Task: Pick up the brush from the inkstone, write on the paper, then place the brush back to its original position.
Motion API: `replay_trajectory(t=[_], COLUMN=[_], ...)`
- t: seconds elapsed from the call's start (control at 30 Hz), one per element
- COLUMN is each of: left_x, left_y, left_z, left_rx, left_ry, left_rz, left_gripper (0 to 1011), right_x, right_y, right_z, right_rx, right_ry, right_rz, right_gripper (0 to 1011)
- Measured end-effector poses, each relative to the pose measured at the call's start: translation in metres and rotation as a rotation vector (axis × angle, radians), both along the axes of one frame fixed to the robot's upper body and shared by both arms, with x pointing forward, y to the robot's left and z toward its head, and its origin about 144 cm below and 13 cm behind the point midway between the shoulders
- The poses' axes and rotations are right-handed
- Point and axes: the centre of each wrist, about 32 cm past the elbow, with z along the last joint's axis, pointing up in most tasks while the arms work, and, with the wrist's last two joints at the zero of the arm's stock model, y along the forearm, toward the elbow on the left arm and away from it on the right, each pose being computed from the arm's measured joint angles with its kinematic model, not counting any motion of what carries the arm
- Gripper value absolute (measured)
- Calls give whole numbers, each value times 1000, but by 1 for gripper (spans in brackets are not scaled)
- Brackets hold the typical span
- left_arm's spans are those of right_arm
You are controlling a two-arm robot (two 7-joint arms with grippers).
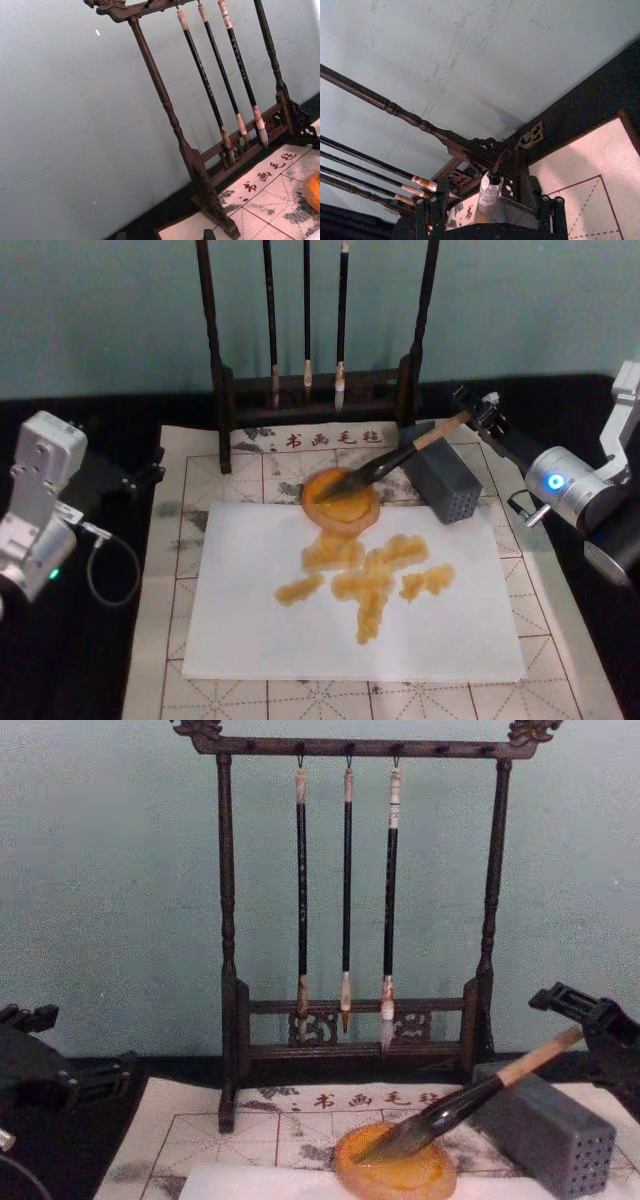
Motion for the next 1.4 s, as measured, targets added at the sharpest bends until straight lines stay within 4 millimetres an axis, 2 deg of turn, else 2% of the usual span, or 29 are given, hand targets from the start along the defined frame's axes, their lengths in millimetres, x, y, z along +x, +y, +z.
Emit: replay_trajectory(t=[0.67,1.1,1.4], left_x=[0,0,0], left_y=[0,0,0], left_z=[0,0,0], left_rx=[0,0,0], left_ry=[0,0,0], left_rz=[0,0,0], left_gripper=[1001,1001,1001], right_x=[0,-17,-19], right_y=[0,9,12], right_z=[0,-2,-3], right_rx=[1,52,57], right_ry=[2,15,17], right_rz=[1,30,28], right_gripper=[1000,1000,1000])
